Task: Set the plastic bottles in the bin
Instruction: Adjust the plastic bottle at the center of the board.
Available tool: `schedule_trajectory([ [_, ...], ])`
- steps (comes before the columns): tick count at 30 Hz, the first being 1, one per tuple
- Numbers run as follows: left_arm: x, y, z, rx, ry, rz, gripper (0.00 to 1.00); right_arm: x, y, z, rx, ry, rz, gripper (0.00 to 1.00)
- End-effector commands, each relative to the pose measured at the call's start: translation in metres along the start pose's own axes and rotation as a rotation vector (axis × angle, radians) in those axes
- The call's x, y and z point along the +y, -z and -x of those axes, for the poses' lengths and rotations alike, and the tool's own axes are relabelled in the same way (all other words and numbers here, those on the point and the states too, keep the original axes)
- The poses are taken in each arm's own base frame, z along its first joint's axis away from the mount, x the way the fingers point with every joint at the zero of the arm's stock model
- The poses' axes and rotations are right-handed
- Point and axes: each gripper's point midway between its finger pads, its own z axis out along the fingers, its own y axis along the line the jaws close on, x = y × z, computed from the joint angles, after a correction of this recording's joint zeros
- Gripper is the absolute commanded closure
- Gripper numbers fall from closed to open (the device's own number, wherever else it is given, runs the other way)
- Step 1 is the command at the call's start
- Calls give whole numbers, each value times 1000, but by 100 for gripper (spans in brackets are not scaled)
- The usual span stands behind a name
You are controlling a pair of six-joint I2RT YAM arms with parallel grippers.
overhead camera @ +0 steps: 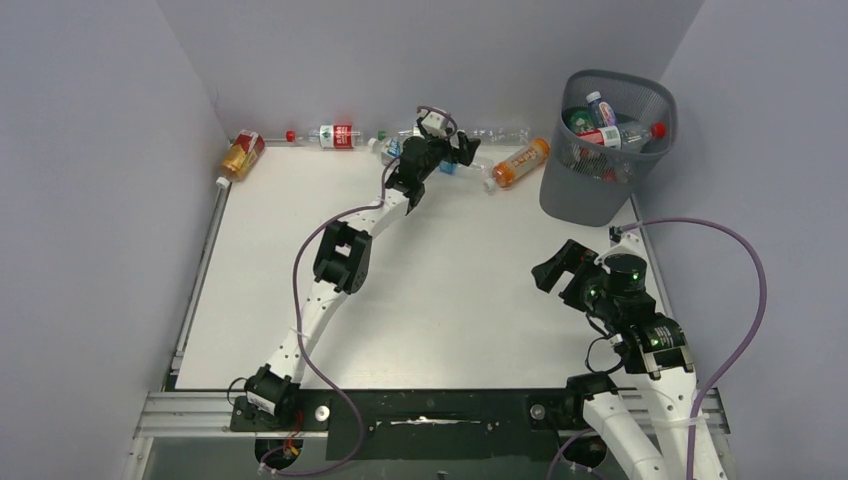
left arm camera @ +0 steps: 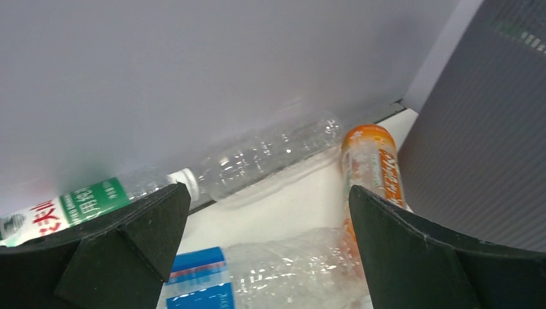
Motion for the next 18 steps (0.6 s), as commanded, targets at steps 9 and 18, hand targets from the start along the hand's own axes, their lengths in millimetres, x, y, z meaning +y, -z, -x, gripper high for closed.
schedule_trajectory([
  [9,21,3,-11,58,-42,37,3,10,5,12,-47,-7,35,2],
  [18,34,36,-52,317,-161,137,5,10,8,6,-51,-23,59,2],
])
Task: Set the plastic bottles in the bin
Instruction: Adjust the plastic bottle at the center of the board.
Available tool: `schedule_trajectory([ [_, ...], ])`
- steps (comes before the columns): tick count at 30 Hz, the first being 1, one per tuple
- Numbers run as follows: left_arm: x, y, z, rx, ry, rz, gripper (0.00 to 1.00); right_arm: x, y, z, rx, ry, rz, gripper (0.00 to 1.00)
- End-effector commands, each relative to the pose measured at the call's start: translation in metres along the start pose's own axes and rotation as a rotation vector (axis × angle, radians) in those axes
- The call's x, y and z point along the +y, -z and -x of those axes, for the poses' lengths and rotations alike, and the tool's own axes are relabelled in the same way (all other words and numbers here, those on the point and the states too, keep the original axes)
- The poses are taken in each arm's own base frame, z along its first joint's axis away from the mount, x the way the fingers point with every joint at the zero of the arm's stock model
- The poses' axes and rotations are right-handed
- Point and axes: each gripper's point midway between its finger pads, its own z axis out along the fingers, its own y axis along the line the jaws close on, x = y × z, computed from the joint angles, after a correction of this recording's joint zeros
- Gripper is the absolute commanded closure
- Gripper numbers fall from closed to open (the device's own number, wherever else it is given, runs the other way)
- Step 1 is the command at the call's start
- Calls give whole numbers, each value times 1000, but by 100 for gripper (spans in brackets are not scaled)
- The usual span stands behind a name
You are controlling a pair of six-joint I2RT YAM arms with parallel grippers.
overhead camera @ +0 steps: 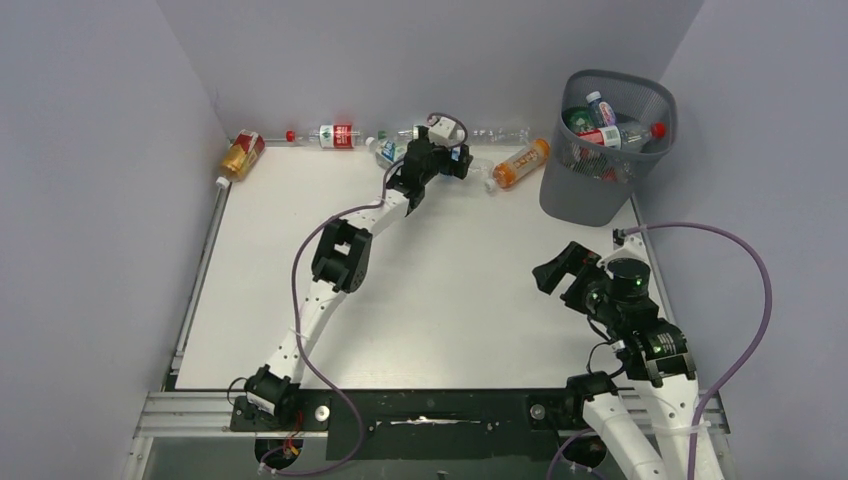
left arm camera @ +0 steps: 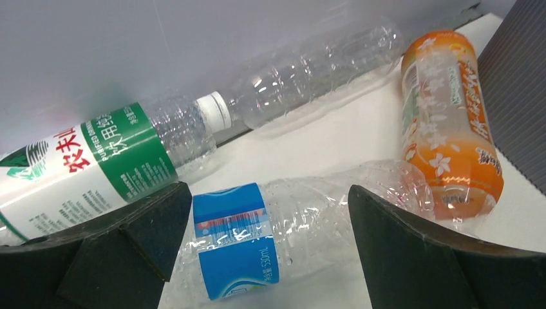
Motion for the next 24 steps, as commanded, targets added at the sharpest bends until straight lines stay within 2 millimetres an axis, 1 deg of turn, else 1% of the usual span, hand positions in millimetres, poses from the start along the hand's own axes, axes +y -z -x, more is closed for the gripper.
schedule_trajectory([
  [1,4,23,-6,156,-55,48,6,8,4,3,-35,-16,49,2],
  [4,3,40,-9,198,-75,77,8,7,6,1,-38,-18,56,2],
  [7,-1,67,-15,238,-76,101,10,9,7,1,-42,-17,65,2],
  [8,-1,87,-31,284,-72,119,10,9,8,1,-42,-17,69,2],
  [9,-4,102,-32,294,-66,127,11,9,8,1,-42,-18,71,2],
  [11,-12,140,-36,317,-33,139,11,9,9,0,-45,-19,76,2],
  [13,-20,173,-24,302,13,143,11,10,10,-1,-46,-20,83,2],
  [14,-24,186,-16,296,34,138,11,10,10,-1,-47,-22,86,2],
  [15,-27,195,-6,288,46,133,11,9,10,-2,-44,-22,87,2],
  [16,-31,201,6,279,51,128,11,9,10,-4,-42,-22,87,2],
  [18,-37,204,28,274,36,114,11,9,10,-6,-39,-24,91,2],
  [19,-41,203,42,265,26,107,11,8,9,-7,-38,-24,93,2],
  [24,-56,187,111,222,15,55,11,10,10,-5,-45,-37,102,2],
])
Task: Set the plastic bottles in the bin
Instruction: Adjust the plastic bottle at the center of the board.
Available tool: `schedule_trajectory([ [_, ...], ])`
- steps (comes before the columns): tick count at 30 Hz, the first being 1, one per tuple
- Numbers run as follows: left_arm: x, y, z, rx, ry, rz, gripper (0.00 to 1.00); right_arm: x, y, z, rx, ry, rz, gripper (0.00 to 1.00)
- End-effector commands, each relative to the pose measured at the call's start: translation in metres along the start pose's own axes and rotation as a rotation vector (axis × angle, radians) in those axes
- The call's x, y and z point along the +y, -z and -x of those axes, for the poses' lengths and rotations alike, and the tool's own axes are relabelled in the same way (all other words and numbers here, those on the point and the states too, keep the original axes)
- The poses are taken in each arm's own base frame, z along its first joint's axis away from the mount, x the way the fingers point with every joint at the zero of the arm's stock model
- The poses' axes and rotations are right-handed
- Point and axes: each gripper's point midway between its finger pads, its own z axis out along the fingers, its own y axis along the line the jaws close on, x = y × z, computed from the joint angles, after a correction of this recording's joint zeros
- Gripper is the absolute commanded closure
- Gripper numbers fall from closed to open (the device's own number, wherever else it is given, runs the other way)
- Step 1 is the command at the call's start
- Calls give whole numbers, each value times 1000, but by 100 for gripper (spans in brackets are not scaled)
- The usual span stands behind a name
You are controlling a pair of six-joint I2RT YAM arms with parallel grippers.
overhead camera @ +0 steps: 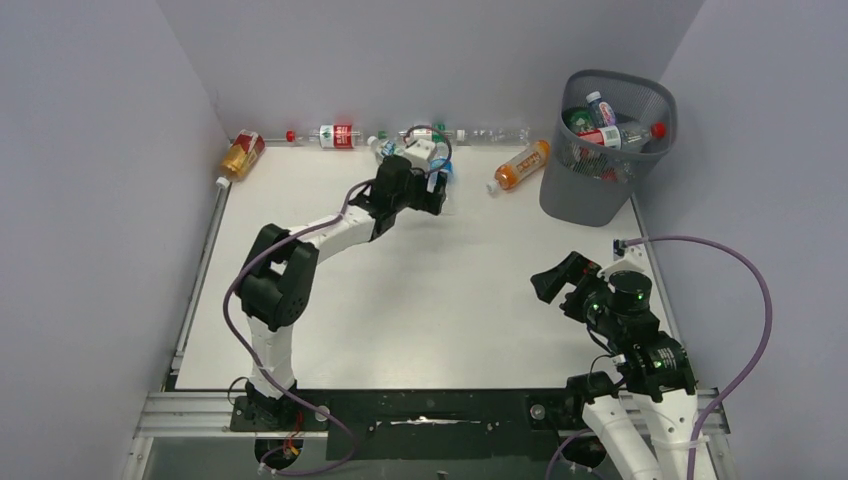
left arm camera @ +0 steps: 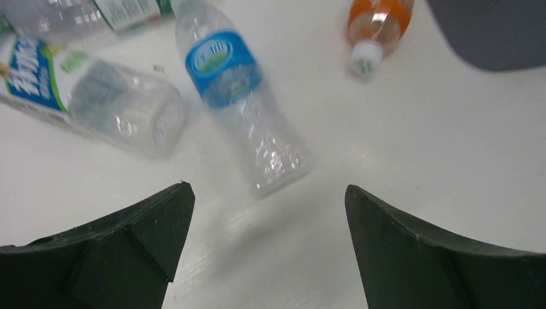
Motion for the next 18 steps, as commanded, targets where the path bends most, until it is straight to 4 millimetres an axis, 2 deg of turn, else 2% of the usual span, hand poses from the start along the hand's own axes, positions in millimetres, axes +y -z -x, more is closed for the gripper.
schedule_trajectory([
  [1,-23,28,110,-166,5,-66,11,12,2,8,-35,-13,51,2],
  [2,-22,28,123,-182,19,-62,10,13,2,9,-36,-14,54,2],
  [4,-11,17,128,-155,51,-36,10,13,2,8,-35,-20,54,2],
  [7,2,-9,120,-72,109,-23,11,13,0,7,-28,-26,58,2],
  [13,-4,-50,109,-34,194,-31,11,11,-4,3,-16,-29,55,2],
  [14,-3,-59,102,-25,211,-25,11,11,-4,3,-15,-29,56,2],
  [18,2,-82,96,-24,268,8,11,11,-4,2,-13,-26,54,2],
])
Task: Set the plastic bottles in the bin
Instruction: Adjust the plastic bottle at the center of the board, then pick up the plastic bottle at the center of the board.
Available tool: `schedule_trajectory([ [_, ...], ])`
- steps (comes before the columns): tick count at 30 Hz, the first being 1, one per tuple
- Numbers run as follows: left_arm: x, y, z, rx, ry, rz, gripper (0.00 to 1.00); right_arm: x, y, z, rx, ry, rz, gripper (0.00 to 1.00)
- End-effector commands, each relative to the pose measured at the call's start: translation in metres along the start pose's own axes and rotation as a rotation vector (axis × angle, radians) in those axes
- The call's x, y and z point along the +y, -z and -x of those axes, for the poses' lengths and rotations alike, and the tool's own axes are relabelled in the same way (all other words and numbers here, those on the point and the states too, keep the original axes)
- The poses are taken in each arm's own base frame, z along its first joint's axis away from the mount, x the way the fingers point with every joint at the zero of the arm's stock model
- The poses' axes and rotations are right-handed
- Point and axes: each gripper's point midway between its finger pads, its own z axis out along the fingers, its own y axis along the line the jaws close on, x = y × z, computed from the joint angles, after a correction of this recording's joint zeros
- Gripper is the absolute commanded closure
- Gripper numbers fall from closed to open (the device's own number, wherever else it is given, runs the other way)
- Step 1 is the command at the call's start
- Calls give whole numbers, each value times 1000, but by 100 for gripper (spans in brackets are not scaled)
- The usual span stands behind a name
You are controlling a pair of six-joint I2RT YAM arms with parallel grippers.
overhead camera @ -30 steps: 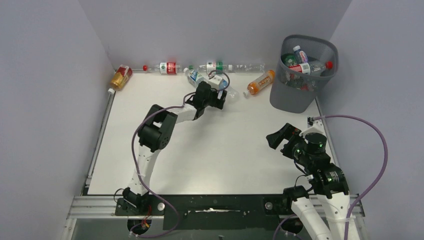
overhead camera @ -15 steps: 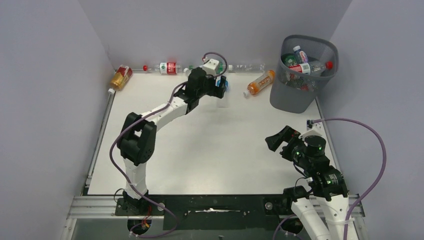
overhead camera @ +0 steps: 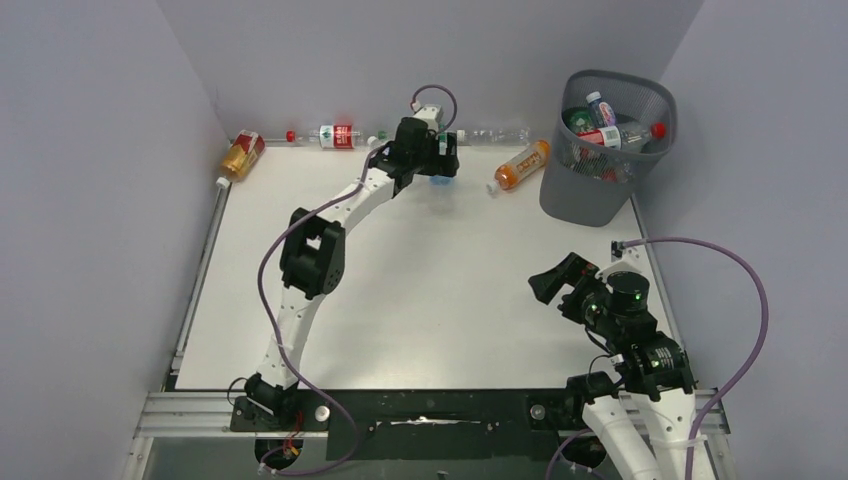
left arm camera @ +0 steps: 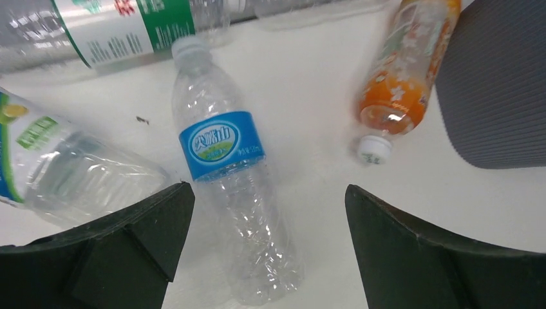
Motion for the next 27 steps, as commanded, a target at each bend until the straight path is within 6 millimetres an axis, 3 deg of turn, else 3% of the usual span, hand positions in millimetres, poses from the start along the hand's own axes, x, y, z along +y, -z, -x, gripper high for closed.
schedule_trajectory([
  [1,-2,-18,0,4,97,20,11,10,-1,8,-30,5,43,2],
  [7,17,-38,-23,17,159,101,11,11,-3,7,-24,15,46,2],
  [15,22,-52,-67,90,179,130,12,11,-3,7,-25,27,53,2],
  [19,19,-53,-79,106,174,129,13,11,-2,7,-27,29,58,2],
  [23,15,-53,-90,128,171,129,19,11,-1,5,-30,23,61,2],
  [27,17,-48,-104,156,176,134,33,9,0,2,-29,12,63,2],
])
